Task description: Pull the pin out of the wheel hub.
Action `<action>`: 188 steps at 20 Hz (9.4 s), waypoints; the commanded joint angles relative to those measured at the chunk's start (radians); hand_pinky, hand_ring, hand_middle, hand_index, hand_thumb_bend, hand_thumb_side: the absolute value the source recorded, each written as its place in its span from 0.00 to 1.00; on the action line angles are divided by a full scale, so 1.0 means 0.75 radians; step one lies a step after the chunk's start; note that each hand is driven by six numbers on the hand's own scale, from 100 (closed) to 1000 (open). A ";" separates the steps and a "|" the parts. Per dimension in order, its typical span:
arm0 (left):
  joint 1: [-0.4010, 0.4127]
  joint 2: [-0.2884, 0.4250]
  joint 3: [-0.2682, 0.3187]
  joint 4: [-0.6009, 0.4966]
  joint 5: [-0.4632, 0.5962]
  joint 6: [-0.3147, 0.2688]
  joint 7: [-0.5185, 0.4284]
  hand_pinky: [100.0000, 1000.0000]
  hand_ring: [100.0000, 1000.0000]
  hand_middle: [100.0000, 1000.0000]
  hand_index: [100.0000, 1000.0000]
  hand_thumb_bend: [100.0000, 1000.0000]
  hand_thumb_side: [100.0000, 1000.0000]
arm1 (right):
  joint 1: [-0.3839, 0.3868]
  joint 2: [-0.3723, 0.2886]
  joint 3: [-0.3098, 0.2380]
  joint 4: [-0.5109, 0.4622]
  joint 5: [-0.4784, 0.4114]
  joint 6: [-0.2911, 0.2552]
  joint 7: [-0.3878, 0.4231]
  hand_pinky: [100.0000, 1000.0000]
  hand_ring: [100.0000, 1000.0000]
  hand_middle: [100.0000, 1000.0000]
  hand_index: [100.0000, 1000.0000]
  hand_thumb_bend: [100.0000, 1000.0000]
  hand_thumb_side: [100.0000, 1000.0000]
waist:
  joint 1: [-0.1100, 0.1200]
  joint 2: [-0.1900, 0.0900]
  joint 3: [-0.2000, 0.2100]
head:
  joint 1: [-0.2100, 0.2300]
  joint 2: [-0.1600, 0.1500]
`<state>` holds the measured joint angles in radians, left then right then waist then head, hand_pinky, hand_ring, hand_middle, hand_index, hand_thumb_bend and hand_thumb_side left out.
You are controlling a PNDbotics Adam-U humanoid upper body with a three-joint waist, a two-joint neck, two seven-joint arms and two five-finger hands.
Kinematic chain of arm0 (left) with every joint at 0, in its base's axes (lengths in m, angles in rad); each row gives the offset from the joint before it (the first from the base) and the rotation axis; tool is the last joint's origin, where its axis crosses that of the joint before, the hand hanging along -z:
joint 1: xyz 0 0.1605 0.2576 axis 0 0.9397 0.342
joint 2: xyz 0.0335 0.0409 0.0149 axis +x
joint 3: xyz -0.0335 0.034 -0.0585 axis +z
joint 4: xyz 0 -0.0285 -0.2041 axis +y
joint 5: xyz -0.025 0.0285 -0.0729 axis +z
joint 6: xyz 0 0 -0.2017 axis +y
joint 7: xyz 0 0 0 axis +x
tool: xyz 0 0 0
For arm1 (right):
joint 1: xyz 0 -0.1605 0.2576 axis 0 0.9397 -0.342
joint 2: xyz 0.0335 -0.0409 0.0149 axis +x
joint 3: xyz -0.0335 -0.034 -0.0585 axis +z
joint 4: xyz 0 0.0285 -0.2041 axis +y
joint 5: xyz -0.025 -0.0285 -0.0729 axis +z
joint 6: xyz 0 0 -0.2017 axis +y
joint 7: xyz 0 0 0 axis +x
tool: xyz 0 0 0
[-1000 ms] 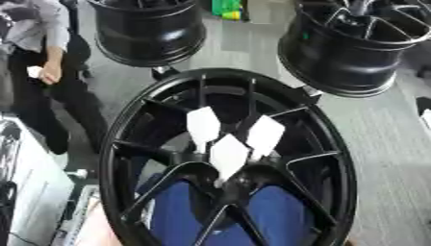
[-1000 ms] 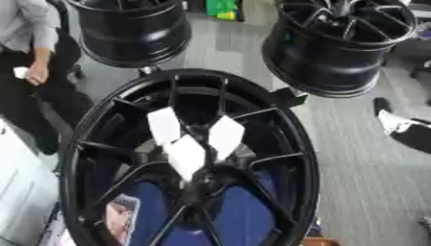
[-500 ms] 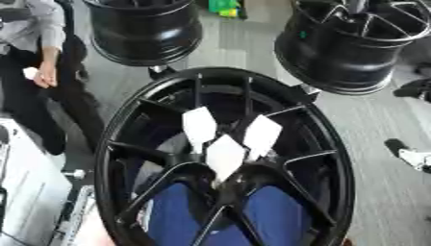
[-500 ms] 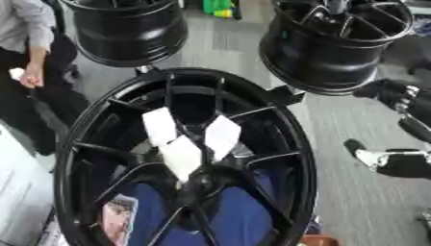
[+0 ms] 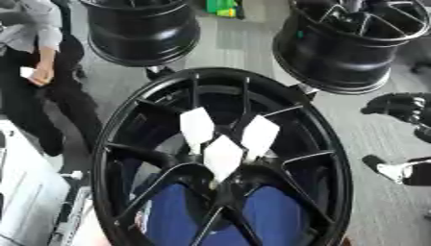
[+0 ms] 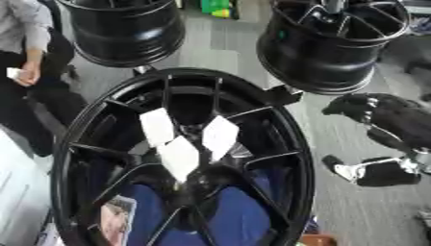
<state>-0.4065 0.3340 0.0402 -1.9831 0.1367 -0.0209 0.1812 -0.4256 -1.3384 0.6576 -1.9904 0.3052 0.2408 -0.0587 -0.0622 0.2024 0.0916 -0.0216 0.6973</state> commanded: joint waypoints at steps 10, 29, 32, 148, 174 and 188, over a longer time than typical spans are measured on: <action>0.008 0.029 0.006 -0.022 0.011 0.004 -0.001 0.62 0.69 0.44 0.77 0.00 0.67 | -0.377 0.215 0.144 -0.013 0.005 0.186 0.249 0.87 0.88 0.85 0.88 0.30 0.32 | 0.000 -0.028 -0.018 | 0.022 0.018; 0.034 0.040 0.025 -0.022 0.008 0.005 0.019 0.62 0.69 0.44 0.78 0.00 0.69 | -0.807 0.547 0.300 -0.013 0.006 0.262 0.649 0.88 0.91 0.88 0.88 0.40 0.38 | -0.004 -0.026 -0.050 | 0.063 0.004; 0.035 0.042 0.025 -0.022 0.008 0.007 0.018 0.62 0.69 0.44 0.78 0.00 0.69 | -0.821 0.557 0.307 -0.013 -0.012 0.199 0.714 0.89 0.91 0.88 0.88 0.39 0.35 | -0.005 -0.023 -0.050 | 0.068 -0.001; -0.051 0.009 0.060 -0.022 0.025 0.007 0.066 0.63 0.69 0.44 0.77 0.00 0.69 | -0.745 0.681 -0.037 0.295 -0.126 -0.132 1.195 0.91 0.89 0.82 0.80 0.35 0.08 | -0.049 0.093 0.037 | -0.046 0.002; -0.046 0.004 0.067 -0.022 0.021 0.006 0.073 0.63 0.69 0.44 0.77 0.00 0.69 | -0.691 0.647 -0.070 0.275 -0.234 -0.064 1.086 0.87 0.74 0.54 0.50 0.01 0.11 | -0.058 0.090 0.037 | -0.047 0.007; -0.024 0.028 0.078 -0.022 0.004 0.011 0.087 0.63 0.69 0.44 0.77 0.00 0.68 | -0.665 0.395 -0.303 0.126 -0.260 0.110 0.942 0.87 0.73 0.53 0.49 0.06 0.22 | -0.048 0.055 -0.031 | 0.002 -0.002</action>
<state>-0.4178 0.3333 0.0905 -1.9831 0.1430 -0.0124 0.2430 -0.9131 -0.9862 0.4721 -1.8777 0.1046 0.3099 0.6554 -0.1058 0.2640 0.0662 -0.0262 0.7025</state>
